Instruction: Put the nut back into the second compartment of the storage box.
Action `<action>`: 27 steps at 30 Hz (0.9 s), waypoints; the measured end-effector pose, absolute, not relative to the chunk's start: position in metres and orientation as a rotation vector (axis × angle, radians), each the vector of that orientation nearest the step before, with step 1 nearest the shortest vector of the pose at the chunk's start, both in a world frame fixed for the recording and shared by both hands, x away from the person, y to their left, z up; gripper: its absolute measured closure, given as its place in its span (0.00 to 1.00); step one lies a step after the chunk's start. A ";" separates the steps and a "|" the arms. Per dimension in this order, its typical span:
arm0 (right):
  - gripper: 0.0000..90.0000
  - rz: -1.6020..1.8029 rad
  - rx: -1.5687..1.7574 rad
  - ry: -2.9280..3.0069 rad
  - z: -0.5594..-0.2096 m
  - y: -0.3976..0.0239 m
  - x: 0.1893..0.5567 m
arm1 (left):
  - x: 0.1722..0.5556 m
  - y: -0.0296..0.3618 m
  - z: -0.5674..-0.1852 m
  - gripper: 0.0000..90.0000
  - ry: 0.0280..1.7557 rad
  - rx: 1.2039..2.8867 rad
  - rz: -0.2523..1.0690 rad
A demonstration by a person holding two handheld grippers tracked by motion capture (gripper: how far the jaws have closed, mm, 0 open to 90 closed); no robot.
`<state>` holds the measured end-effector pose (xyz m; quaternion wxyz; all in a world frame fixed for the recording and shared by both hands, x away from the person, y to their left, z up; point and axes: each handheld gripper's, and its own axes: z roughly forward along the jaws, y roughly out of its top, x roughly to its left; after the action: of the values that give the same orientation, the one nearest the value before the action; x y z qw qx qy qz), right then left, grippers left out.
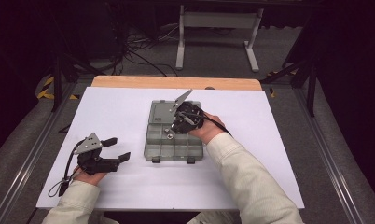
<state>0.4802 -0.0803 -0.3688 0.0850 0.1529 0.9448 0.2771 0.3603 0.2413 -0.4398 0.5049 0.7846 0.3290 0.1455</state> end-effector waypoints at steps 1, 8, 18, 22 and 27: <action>0.77 0.805 0.458 2.816 -0.371 -0.078 0.481 | 0.360 0.241 -0.440 0.20 0.794 1.893 0.351; 0.77 0.789 0.451 2.836 -0.381 -0.069 0.483 | 0.360 0.242 -0.440 0.20 0.800 1.891 0.348; 0.77 0.760 0.444 2.873 -0.395 -0.060 0.489 | 0.354 0.247 -0.441 0.20 0.820 1.887 0.357; 0.77 0.764 0.453 2.884 -0.398 -0.060 0.492 | 0.350 0.252 -0.442 0.20 0.839 1.879 0.368; 0.77 0.766 0.455 2.903 -0.402 -0.058 0.495 | 0.347 0.256 -0.442 0.20 0.848 1.879 0.376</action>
<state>0.4947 -0.0584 -0.4024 0.0524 0.1496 0.9546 0.2520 0.3466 0.2557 -0.4420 0.4995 0.7768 0.3506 0.1552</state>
